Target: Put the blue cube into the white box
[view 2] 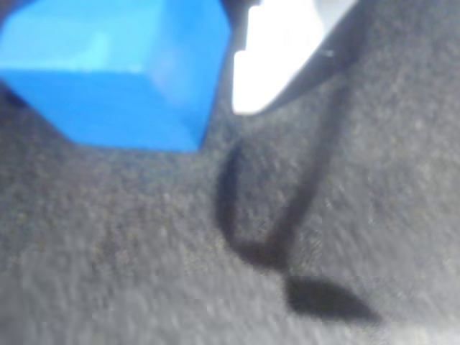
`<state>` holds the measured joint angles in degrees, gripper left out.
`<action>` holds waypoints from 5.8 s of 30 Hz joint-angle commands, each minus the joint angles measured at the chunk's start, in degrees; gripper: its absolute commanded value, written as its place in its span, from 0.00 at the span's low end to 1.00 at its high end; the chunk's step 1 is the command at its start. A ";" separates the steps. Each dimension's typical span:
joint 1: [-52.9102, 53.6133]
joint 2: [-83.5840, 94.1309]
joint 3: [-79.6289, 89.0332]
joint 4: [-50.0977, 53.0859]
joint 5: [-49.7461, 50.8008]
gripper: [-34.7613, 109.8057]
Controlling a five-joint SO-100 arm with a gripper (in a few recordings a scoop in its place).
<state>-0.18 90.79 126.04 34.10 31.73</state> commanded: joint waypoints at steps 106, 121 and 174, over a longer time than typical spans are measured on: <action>69.70 75.41 23.38 47.37 37.71 0.28; 67.32 77.08 25.40 45.26 36.04 0.36; 0.53 92.37 32.52 33.93 49.83 0.24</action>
<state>1.67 179.38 156.71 67.68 81.04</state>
